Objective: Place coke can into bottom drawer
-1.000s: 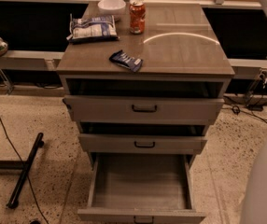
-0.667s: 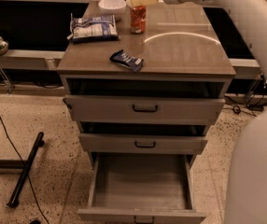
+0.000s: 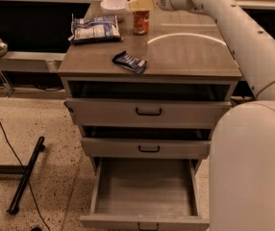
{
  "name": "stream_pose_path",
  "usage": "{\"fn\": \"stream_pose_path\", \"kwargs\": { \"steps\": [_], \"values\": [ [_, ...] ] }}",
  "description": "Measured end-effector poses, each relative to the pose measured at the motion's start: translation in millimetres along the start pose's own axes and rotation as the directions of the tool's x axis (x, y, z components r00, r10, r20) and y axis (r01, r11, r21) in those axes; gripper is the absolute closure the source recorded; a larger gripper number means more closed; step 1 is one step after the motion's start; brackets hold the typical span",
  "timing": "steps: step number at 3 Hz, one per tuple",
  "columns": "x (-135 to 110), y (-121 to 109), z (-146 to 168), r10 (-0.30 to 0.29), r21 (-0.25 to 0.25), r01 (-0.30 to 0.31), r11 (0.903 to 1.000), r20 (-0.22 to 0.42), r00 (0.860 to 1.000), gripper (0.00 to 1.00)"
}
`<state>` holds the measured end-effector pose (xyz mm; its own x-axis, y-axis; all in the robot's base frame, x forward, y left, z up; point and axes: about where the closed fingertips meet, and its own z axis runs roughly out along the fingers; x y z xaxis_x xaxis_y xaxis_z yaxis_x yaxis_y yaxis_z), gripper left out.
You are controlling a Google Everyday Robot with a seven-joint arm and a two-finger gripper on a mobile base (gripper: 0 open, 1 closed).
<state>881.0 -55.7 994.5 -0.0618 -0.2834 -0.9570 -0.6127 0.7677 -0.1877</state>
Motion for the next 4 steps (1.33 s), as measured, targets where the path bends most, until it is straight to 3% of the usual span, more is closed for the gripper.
{"fn": "stream_pose_path", "kwargs": {
  "steps": [1, 3, 4],
  "values": [
    [10, -10, 9, 0.027, 0.007, -0.028, 0.9996, 0.037, 0.999, 0.0],
    [80, -26, 103, 0.106, 0.027, -0.11, 0.9936, 0.115, 0.988, 0.0],
    [80, -24, 104, 0.106, 0.026, -0.11, 0.9936, 0.114, 0.988, 0.02]
  ]
}}
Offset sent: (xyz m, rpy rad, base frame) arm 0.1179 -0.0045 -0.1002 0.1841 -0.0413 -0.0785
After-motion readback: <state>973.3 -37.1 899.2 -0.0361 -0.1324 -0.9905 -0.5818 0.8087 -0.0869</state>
